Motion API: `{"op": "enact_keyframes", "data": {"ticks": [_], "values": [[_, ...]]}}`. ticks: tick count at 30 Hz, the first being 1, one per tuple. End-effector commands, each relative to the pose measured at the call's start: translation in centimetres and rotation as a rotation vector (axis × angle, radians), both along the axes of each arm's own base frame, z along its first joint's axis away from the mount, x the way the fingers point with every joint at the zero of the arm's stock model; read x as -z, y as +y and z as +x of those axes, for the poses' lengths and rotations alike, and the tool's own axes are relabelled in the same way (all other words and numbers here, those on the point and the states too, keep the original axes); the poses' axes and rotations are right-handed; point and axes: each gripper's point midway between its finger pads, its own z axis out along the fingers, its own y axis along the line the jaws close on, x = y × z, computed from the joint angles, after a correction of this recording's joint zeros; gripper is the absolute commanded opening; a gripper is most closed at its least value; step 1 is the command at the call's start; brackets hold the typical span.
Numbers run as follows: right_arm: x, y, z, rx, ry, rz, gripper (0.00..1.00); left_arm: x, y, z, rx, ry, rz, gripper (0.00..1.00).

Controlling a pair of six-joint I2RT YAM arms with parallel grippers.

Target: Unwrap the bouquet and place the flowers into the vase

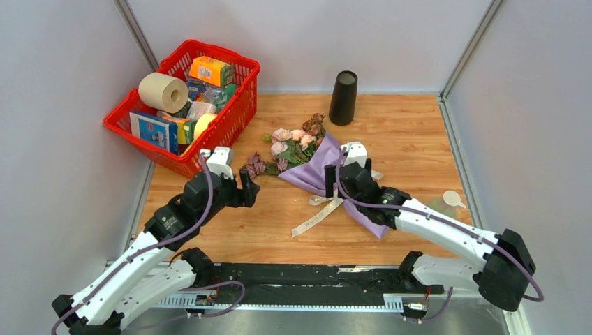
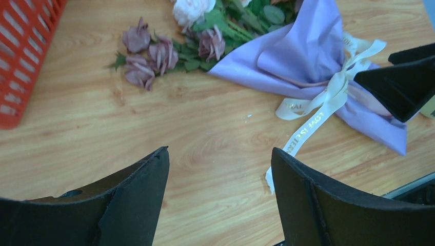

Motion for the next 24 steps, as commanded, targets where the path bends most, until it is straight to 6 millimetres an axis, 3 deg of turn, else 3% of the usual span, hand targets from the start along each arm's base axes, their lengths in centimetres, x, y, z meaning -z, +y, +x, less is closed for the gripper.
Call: {"op": "enact_keyframes", "data": {"ticks": [1, 4, 7, 13, 18, 24], "values": [[1.7, 1.8, 0.8, -0.122, 0.060, -0.009, 0.83, 2.9, -0.8, -0.3, -0.032, 0.099, -0.056, 0.80], [3.7, 3.5, -0.1, -0.236, 0.132, -0.028, 0.76, 4.0, -1.9, -0.3, -0.011, 0.144, -0.078, 0.79], [5.2, 3.1, 0.1, -0.199, 0.168, -0.058, 0.67, 4.9, -2.9, 0.0, -0.002, 0.173, -0.101, 0.79], [6.2, 2.0, 0.1, 0.003, 0.236, 0.035, 0.66, 5.8, -4.2, 0.3, 0.043, 0.196, -0.095, 0.78], [7.0, 2.8, -1.6, 0.094, 0.337, 0.214, 0.64, 6.7, -4.1, 0.2, 0.034, 0.215, -0.083, 0.78], [7.1, 2.3, -1.9, 0.158, 0.328, 0.299, 0.62, 6.9, -3.6, 0.2, 0.015, 0.204, -0.090, 0.78]]}}
